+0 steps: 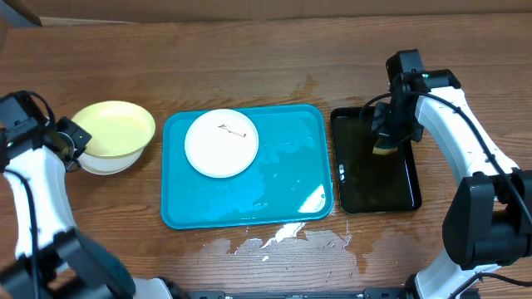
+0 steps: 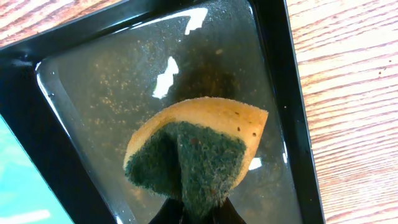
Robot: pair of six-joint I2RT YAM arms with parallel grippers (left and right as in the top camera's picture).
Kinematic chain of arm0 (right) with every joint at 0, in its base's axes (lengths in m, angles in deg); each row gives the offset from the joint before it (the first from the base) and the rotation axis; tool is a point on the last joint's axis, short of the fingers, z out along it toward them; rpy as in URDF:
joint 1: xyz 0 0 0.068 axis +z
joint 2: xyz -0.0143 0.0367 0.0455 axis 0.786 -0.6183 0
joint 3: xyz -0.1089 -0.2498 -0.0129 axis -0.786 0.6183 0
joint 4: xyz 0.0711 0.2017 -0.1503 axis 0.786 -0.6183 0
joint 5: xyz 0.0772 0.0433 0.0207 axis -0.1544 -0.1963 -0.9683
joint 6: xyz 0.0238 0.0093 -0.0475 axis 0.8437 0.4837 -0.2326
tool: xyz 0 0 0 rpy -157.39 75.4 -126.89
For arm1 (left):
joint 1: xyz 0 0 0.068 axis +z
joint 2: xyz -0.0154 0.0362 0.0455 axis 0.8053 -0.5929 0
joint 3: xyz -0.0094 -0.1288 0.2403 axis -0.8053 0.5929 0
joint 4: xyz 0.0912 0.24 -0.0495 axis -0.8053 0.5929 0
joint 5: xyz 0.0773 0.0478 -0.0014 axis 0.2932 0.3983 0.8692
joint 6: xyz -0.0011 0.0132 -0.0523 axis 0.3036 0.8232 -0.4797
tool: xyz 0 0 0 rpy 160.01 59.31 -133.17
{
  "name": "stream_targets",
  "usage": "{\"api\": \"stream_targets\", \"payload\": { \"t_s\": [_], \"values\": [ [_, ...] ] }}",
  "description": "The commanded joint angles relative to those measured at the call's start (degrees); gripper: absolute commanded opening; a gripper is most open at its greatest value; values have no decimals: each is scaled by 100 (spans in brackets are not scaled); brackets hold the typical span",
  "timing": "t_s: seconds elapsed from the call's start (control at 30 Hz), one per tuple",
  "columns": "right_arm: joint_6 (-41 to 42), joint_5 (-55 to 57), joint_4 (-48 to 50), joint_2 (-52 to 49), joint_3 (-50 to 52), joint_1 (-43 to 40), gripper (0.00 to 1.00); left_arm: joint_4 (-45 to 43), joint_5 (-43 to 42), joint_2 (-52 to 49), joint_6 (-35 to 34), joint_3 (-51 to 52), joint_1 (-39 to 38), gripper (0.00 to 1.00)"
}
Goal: Clean dirty plates on tray and stack at the side
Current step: 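Lift the yellow plate with the left gripper and stack it on the white plate, then move the left gripper to the remaining white plate rim on the tray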
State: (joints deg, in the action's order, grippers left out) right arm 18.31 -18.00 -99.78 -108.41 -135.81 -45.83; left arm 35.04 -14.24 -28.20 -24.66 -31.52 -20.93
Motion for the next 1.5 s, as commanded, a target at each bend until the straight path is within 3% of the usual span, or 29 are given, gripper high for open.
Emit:
{"api": "stream_targets", "payload": {
  "t_s": [0.0, 0.17, 0.3, 0.4, 0.47, 0.57, 0.7, 0.8, 1.0, 1.1, 1.27, 1.47],
  "values": [
    [-4, 0, 33, 177, -131, -26, 5, -184, 79, -358, -66, -81, 2, 4],
    [-24, 0, 57, 177, -131, -26, 5, -636, 72, -662, -63, -81, 35, 6],
    [-26, 0, 105, 177, -131, -26, 5, -857, 70, -662, -31, -83, 39, 28],
    [-26, 0, 111, 177, -131, -26, 6, -743, 72, -662, -9, -83, 39, 31],
    [-24, 0, 109, 177, -131, -26, 6, -601, 39, -662, -11, -85, 37, 38],
    [-24, -2, 98, 177, -131, -26, 6, -264, -619, -662, 61, -85, 37, 51],
    [-22, -13, 50, 177, -131, -26, 6, 168, -2481, -662, 710, -83, -61, 57],
    [-24, -162, 9, 177, -125, -26, 6, 619, -3067, -662, 1005, -81, -369, 64],
    [-136, -197, 83, 175, -59, -26, 6, 1423, -2026, -664, 1141, -57, -1558, 66],
    [-136, -197, 98, 175, -55, -26, 6, 1462, -1943, -664, 1036, 13, -2129, 66],
    [-153, -197, 98, 175, -55, -26, 9, 1408, -1471, -664, 295, 240, -2938, 79],
    [-153, -197, 166, 175, -55, -26, 11, 1163, -1110, -664, -249, 413, -3438, 72]
  ]
}}
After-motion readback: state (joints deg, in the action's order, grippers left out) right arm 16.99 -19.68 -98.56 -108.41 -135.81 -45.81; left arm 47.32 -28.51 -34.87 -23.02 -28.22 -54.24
